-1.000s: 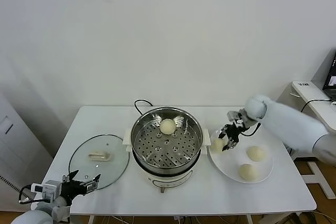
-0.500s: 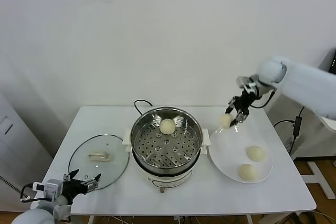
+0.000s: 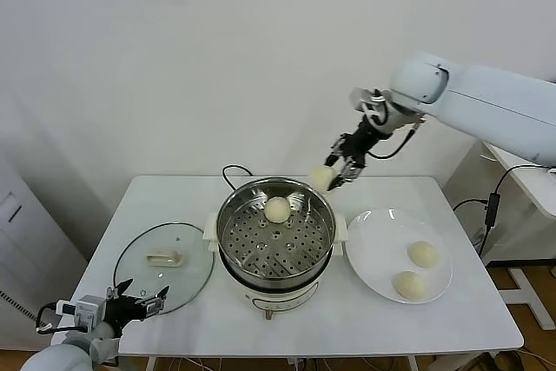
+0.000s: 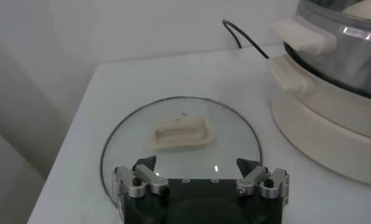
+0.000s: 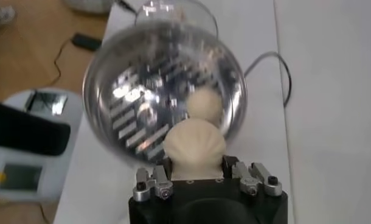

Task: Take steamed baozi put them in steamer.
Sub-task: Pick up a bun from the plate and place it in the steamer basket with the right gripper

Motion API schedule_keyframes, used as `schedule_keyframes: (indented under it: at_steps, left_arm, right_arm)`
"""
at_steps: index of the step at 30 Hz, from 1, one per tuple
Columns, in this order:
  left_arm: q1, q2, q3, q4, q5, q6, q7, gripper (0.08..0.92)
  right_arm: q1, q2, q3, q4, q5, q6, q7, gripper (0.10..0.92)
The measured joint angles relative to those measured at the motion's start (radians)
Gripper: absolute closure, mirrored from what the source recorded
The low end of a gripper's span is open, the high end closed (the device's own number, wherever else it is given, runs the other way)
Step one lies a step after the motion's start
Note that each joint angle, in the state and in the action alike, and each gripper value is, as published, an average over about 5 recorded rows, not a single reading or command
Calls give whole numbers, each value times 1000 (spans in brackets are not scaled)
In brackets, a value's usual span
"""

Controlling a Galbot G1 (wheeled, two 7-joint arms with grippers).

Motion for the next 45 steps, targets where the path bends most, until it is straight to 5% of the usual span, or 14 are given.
schedule_keyframes:
  at_steps: [41, 45]
  left_arm:
    - [-5, -3, 1, 17, 1, -9, 5, 177]
    - [-4, -3, 1, 18, 1, -11, 5, 177]
  right_arm:
    - [-287, 276, 40, -43, 82, -216, 332, 516]
    - [-299, 281, 44, -47, 82, -222, 346, 466]
